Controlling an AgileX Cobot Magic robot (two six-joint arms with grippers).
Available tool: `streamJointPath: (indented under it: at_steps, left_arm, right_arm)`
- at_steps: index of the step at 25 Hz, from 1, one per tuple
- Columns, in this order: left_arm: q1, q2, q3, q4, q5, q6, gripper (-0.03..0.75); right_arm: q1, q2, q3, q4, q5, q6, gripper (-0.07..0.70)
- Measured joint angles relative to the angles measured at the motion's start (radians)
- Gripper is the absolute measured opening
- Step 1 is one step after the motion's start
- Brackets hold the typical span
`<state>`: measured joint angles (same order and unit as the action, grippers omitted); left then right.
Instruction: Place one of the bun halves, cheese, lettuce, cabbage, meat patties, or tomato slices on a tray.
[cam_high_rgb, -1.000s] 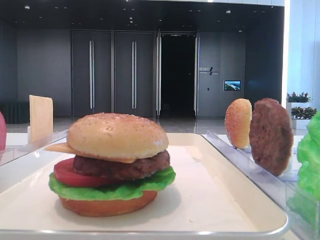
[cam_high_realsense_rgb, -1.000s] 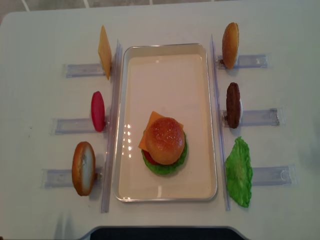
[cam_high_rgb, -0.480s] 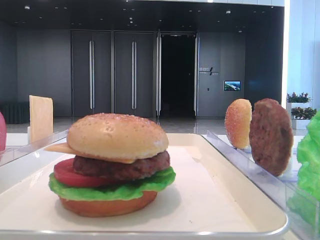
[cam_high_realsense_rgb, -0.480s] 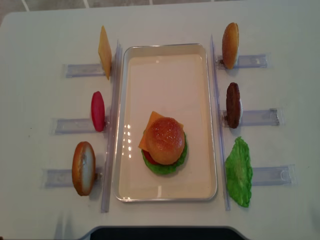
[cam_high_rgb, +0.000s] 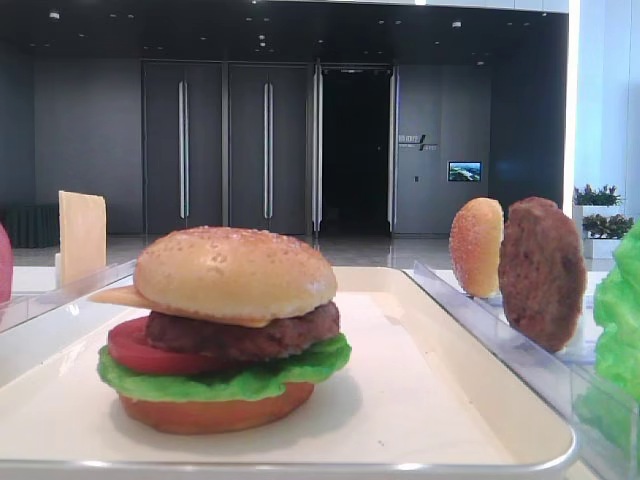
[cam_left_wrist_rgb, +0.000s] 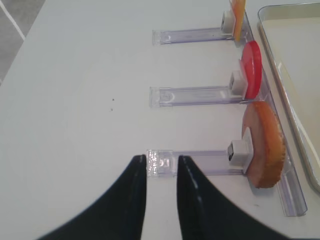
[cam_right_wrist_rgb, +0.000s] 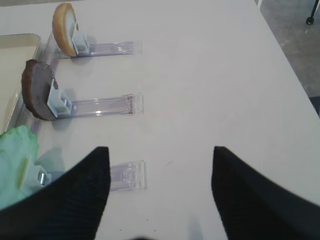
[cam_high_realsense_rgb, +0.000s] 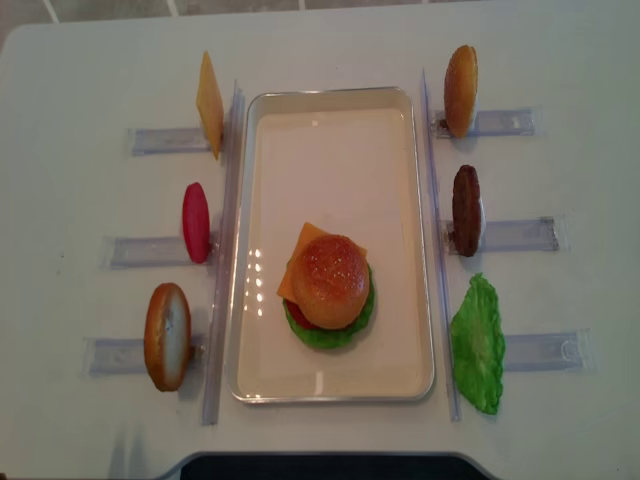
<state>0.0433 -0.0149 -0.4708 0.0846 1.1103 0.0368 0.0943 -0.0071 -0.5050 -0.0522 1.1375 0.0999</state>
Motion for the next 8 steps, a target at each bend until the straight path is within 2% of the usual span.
streamJointPath:
  at_steps: [8]
  left_arm:
    - [0.000,0.000,0.000,0.000,0.000,0.000,0.159]
  right_arm:
    - [0.000,0.000,0.003,0.001,0.000,-0.003,0.450]
